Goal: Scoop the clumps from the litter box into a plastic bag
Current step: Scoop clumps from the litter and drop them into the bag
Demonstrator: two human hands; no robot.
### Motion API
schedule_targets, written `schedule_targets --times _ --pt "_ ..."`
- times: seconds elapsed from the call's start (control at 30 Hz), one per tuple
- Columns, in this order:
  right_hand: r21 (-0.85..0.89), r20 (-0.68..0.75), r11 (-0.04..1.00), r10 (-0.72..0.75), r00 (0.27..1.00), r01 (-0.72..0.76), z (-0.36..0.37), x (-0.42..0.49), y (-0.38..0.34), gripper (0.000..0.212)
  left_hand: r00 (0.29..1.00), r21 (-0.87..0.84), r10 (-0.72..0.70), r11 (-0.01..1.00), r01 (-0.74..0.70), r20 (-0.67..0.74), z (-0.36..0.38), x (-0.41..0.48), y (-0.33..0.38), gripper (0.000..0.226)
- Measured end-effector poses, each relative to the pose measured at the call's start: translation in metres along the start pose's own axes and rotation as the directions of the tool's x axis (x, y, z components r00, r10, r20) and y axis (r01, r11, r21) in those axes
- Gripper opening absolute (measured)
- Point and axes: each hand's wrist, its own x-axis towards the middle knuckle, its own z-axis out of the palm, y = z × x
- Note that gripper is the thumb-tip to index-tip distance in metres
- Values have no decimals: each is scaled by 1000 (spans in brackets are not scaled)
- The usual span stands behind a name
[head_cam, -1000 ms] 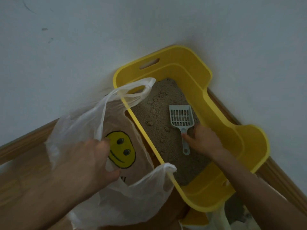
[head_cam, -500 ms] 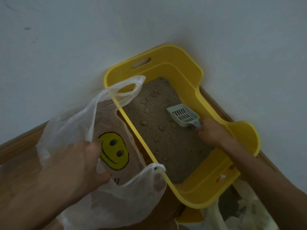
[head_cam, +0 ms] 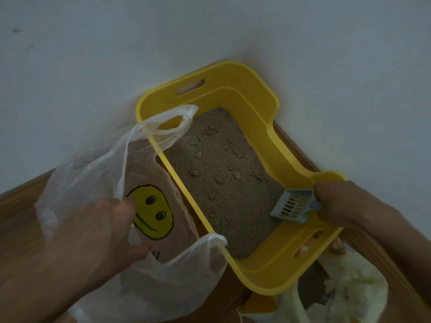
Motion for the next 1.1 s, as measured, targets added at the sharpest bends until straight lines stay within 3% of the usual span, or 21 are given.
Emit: schedule_targets --times 0.07,0.17,0.33,0.57,0.7,1.1 --pt "-15 -3 1000 -5 1000 5 2 7 -7 33 1000 7 0 1000 0 -11 2 0 1 63" --pt "-13 7 1000 -16 1000 16 7 18 -14 22 1000 4 -7 1000 7 -12 4 1 -1 66" --pt "168 -80 985 -13 997 27 24 29 -15 15 1000 -62 -19 998 19 -6 6 -1 -10 69" --pt "580 -182 811 33 983 80 45 42 -27 29 1000 -49 -24 998 25 12 -2 -3 -4 64" --pt "705 -198 700 44 979 111 48 50 -42 20 1000 -62 -15 998 15 7 -4 -4 -3 66" --pt "796 -272 570 39 961 202 35 86 -85 23 999 -92 -21 996 18 -27 -1 -3 -5 66"
